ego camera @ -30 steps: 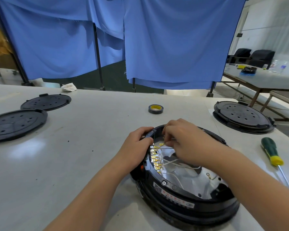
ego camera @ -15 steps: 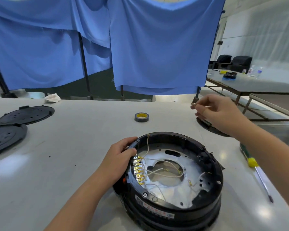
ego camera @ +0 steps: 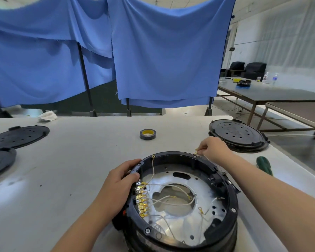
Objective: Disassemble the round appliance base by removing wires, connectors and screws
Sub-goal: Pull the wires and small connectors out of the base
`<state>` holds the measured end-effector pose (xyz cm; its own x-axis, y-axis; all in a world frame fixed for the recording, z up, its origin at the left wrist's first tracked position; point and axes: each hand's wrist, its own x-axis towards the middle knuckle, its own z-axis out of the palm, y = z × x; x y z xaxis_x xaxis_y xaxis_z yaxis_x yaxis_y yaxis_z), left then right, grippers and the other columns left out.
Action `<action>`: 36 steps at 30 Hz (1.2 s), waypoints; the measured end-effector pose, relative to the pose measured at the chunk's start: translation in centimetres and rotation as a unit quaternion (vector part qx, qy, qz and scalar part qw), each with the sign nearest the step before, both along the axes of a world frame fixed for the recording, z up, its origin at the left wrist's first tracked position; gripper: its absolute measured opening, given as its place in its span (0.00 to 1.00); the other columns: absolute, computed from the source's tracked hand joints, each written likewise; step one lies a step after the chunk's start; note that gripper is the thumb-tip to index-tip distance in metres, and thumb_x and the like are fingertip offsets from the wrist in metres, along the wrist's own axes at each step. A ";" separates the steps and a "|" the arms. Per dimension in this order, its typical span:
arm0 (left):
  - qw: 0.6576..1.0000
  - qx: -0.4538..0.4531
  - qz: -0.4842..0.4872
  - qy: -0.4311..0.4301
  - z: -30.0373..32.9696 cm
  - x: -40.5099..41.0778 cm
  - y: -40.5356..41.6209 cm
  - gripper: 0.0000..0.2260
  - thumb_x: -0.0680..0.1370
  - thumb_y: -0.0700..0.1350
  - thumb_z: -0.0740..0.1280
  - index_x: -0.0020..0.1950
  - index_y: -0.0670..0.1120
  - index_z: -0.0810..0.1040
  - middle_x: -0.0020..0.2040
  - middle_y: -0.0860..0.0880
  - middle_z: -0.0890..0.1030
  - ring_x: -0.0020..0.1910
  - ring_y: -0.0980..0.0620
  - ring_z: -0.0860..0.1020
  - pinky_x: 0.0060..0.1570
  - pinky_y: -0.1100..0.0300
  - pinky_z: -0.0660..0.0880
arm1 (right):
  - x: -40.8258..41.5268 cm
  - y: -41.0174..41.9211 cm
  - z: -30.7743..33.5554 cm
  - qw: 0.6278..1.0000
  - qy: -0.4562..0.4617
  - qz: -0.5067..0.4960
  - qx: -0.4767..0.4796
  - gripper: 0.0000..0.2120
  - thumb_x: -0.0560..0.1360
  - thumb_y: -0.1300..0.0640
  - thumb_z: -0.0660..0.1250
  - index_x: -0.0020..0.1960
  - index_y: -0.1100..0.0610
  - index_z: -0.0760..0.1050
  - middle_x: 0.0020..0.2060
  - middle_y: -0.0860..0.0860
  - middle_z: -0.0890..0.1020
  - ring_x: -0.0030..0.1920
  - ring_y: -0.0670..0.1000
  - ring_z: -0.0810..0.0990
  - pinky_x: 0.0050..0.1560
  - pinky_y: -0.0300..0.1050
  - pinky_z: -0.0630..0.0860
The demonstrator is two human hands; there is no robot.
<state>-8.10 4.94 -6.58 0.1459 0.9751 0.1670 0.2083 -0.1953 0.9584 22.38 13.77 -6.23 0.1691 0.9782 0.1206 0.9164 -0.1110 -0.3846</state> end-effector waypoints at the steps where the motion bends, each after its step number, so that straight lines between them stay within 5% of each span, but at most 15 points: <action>1: 1.000 0.002 0.000 -0.001 0.0 0.0 0.0 0.19 0.76 0.31 0.61 0.49 0.56 0.80 0.43 0.63 0.84 0.41 0.66 0.80 0.38 0.76 0.72 | 0.0 0.0 -0.1 1.000 0.008 -0.006 0.009 0.04 0.73 0.57 0.71 0.46 0.54 0.84 0.49 0.51 0.84 0.51 0.53 0.80 0.50 0.45 0.74; 6: 1.000 0.003 0.000 -0.004 0.0 0.0 0.1 0.19 0.77 0.32 0.61 0.50 0.56 0.80 0.43 0.63 0.84 0.41 0.66 0.81 0.37 0.76 0.72 | 0.9 -1.5 -0.4 0.995 0.078 0.005 0.063 0.04 0.74 0.56 0.70 0.46 0.52 0.83 0.54 0.48 0.81 0.57 0.50 0.77 0.58 0.45 0.70; 10: 1.000 -0.005 0.001 -0.012 -0.1 0.0 0.0 0.18 0.76 0.32 0.62 0.52 0.54 0.80 0.43 0.61 0.85 0.41 0.65 0.81 0.37 0.75 0.72 | 1.9 -4.4 0.8 0.993 0.074 0.081 0.036 0.06 0.72 0.54 0.72 0.38 0.44 0.80 0.41 0.44 0.82 0.42 0.45 0.79 0.42 0.39 0.72; 16: 1.000 -0.013 0.006 -0.012 0.1 0.1 -0.1 0.17 0.77 0.32 0.62 0.54 0.52 0.80 0.47 0.55 0.84 0.41 0.64 0.81 0.38 0.73 0.74 | 2.0 -5.9 0.2 0.991 0.036 0.111 -0.064 0.05 0.70 0.60 0.72 0.43 0.51 0.81 0.37 0.44 0.80 0.33 0.41 0.75 0.31 0.32 0.68; 27: 1.000 -0.007 0.001 0.006 -0.1 -0.1 0.1 0.18 0.77 0.34 0.62 0.52 0.56 0.80 0.45 0.62 0.84 0.42 0.63 0.81 0.38 0.74 0.72 | 2.8 -2.0 -1.1 0.999 0.024 -0.002 0.035 0.04 0.73 0.59 0.70 0.43 0.51 0.81 0.41 0.46 0.83 0.43 0.47 0.77 0.45 0.42 0.72; 36: 1.000 -0.001 0.001 0.006 -0.1 0.0 0.0 0.17 0.77 0.34 0.62 0.52 0.56 0.79 0.44 0.64 0.83 0.43 0.65 0.80 0.38 0.75 0.71 | 1.5 -2.1 0.2 0.996 0.044 0.015 0.081 0.05 0.74 0.59 0.68 0.44 0.51 0.82 0.44 0.46 0.82 0.41 0.46 0.77 0.45 0.43 0.73</action>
